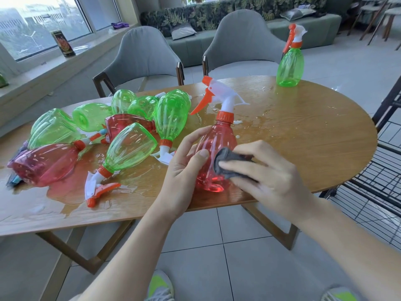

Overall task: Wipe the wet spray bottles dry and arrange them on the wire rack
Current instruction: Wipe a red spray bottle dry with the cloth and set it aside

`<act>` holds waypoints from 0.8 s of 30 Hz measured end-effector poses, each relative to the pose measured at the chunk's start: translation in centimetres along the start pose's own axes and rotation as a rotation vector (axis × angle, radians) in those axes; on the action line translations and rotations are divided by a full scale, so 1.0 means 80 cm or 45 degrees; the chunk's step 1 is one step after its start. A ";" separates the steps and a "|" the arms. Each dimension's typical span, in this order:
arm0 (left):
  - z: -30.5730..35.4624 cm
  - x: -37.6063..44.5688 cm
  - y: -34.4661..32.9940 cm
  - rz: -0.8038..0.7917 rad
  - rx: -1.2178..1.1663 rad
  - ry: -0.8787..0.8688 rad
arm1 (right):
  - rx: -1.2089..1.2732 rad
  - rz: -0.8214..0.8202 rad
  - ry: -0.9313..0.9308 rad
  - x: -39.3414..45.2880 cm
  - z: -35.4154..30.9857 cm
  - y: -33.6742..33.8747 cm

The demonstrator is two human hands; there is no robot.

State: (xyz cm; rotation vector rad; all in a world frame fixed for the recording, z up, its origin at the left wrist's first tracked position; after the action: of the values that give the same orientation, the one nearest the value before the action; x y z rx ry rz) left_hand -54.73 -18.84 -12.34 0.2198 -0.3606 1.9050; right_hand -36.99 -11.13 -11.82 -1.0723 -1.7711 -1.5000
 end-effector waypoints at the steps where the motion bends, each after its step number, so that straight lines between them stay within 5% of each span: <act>1: -0.001 -0.001 -0.001 -0.019 0.007 -0.025 | -0.038 0.094 0.010 0.006 0.003 0.002; 8: 0.000 -0.002 0.002 -0.010 0.203 -0.094 | 0.145 0.320 -0.396 0.022 0.020 0.007; 24: -0.001 -0.004 -0.007 0.011 0.341 -0.150 | 0.137 0.224 -0.281 0.011 0.004 0.004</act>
State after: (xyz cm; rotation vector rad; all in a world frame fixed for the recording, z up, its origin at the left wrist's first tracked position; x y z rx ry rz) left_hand -54.10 -18.91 -12.46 0.5105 -0.1830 1.9507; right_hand -37.18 -10.58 -10.98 -1.3423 -1.8270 -1.2057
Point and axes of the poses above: each hand's wrist, its own x-axis towards the middle knuckle, its own y-axis out of the back of the hand, z = x × y, the point moved 2 cm from there along x, towards the middle knuckle, and after that the axes turned 3 degrees about z, right-handed, at the moved point
